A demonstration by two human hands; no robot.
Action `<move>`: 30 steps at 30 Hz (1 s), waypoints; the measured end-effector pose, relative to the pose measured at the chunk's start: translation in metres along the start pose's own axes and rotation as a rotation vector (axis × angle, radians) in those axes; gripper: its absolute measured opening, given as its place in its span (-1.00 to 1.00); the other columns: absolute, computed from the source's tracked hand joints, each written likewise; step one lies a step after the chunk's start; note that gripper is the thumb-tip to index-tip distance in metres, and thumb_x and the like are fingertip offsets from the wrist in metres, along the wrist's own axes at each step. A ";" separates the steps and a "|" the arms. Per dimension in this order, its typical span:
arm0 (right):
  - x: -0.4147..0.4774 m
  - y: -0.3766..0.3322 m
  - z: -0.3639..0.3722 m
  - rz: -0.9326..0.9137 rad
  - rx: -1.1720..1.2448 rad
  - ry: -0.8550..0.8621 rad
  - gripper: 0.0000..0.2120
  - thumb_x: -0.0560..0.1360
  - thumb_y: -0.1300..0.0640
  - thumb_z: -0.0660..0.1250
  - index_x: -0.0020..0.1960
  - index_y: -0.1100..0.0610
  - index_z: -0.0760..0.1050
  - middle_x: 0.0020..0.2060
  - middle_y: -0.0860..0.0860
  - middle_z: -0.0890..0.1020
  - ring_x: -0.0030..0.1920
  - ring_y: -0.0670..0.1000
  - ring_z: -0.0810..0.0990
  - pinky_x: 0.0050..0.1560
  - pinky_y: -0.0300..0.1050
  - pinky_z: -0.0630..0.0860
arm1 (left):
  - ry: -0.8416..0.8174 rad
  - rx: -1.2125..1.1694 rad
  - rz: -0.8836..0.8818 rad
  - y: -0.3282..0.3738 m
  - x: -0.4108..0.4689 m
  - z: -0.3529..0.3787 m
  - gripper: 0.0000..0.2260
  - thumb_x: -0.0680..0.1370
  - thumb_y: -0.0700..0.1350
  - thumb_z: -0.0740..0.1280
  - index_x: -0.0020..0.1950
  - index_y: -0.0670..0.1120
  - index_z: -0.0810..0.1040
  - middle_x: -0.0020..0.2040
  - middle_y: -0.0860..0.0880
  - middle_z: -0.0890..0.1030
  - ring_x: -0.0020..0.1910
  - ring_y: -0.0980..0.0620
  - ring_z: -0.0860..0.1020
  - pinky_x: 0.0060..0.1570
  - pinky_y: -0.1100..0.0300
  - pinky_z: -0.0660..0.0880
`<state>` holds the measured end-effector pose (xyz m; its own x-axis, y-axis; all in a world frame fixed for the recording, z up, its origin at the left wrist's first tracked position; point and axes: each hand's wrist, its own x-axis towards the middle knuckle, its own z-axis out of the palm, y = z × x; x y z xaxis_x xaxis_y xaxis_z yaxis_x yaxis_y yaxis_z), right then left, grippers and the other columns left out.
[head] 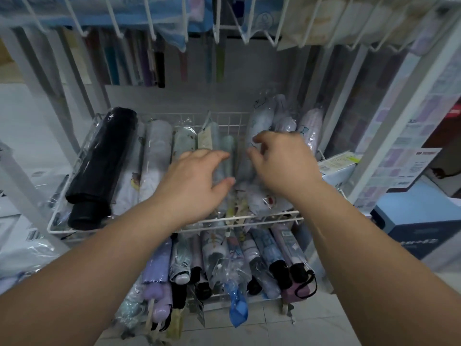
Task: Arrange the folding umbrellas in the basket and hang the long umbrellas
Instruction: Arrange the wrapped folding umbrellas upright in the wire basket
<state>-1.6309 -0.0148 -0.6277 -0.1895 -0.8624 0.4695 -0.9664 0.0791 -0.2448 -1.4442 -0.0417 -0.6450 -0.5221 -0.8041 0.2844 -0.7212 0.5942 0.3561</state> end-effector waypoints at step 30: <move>-0.080 0.030 0.010 -0.051 0.492 0.205 -0.43 0.59 0.07 0.34 0.56 0.07 0.29 0.60 0.02 0.14 0.59 0.00 0.11 0.56 -0.08 0.14 | 0.266 -0.174 0.061 0.043 -0.002 0.027 -0.55 0.61 0.02 0.33 0.47 0.32 0.36 0.16 0.00 0.52 0.17 0.01 0.49 0.26 0.06 0.43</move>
<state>-1.6435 0.0515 -0.6811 -0.2221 -0.7400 0.6349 -0.7886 -0.2466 -0.5633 -1.4865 -0.0145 -0.6541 -0.4082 -0.7474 0.5242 -0.5916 0.6539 0.4717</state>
